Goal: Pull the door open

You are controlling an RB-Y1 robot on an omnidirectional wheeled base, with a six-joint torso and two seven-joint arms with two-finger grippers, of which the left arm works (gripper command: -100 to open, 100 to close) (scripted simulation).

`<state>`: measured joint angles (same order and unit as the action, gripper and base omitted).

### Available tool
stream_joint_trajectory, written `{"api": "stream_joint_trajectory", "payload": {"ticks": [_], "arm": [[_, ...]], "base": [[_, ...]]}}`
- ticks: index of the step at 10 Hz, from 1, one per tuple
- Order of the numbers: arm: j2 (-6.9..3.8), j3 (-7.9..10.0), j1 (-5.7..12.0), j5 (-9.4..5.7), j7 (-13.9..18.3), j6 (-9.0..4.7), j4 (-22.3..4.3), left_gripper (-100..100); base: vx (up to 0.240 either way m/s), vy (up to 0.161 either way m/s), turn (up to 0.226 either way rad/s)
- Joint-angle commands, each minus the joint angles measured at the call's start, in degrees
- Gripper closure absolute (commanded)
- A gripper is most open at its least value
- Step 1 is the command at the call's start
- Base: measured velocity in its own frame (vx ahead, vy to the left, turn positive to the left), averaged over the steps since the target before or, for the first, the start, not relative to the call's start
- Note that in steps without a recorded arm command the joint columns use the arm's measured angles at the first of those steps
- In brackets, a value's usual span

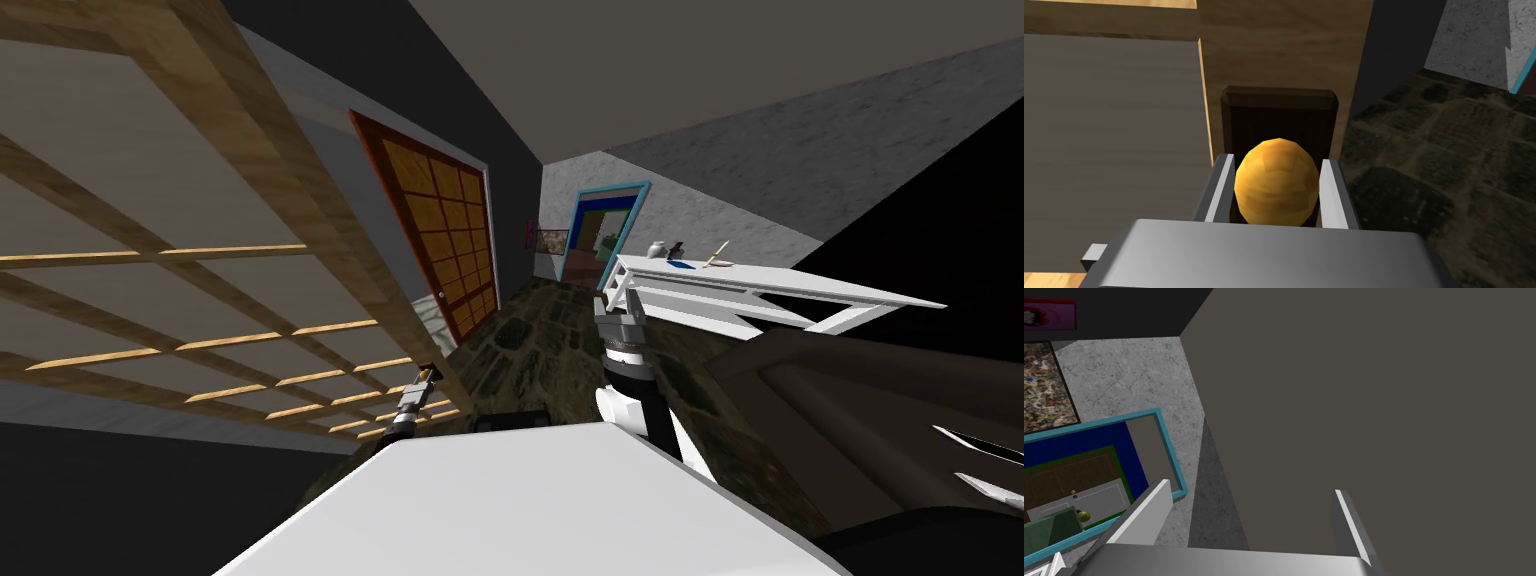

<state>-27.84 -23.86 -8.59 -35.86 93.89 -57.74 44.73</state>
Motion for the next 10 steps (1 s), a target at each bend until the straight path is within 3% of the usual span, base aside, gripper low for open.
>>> {"api": "stream_joint_trajectory", "payload": {"ticks": [1, 6, 7, 10], "arm": [[-0.77, -0.94, -1.02, 0.46, 0.75, -0.91, 0.53, 100], [-2.98, -3.52, -2.66, 1.78, 3.44, -4.14, 0.37, 100], [-2.6, -3.28, -2.39, 1.68, 2.98, -3.64, 0.35, 100], [-3.5, -4.63, -3.2, 2.41, 4.5, -5.99, -0.7, 100]], "base": [[-0.206, 0.075, -0.127], [-0.205, 0.041, -0.102], [-0.097, 0.023, -0.025], [-0.164, 0.038, -0.128]]}}
